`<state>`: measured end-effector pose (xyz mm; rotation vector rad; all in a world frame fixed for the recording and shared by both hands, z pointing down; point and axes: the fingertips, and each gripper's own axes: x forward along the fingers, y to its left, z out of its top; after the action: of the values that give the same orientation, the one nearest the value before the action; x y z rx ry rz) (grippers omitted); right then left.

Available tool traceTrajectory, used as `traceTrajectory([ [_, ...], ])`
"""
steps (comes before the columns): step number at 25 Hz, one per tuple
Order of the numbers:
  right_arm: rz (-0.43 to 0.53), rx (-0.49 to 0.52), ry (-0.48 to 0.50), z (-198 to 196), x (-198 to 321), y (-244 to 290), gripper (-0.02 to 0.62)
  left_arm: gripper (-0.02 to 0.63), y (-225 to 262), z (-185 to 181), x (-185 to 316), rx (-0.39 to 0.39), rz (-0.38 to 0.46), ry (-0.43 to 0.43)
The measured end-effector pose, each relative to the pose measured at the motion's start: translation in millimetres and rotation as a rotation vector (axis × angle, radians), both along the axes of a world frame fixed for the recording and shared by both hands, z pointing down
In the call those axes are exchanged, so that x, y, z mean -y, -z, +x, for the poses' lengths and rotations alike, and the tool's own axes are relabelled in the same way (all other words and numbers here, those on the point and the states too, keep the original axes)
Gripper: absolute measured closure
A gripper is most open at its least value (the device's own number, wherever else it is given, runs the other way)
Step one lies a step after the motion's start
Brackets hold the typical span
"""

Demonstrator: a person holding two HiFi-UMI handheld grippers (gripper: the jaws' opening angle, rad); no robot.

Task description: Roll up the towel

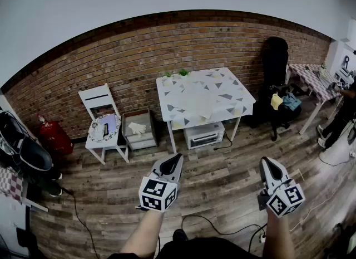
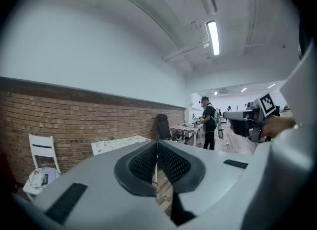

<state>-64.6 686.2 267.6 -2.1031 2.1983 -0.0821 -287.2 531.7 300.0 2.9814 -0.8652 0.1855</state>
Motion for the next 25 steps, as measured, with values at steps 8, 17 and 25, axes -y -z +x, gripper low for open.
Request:
traceTrajectory([
  [8, -0.005, 0.008, 0.000, 7, -17, -5, 0.583, 0.588, -2, 10, -17, 0.014, -0.005, -0.008],
  [17, -0.033, -0.058, 0.052, 22, -51, -14, 0.583, 0.588, -6, 39, -57, 0.035, -0.012, -0.014],
  [25, -0.067, -0.050, 0.127, 26, -62, -34, 0.583, 0.588, -26, 48, -83, 0.048, -0.043, 0.016],
])
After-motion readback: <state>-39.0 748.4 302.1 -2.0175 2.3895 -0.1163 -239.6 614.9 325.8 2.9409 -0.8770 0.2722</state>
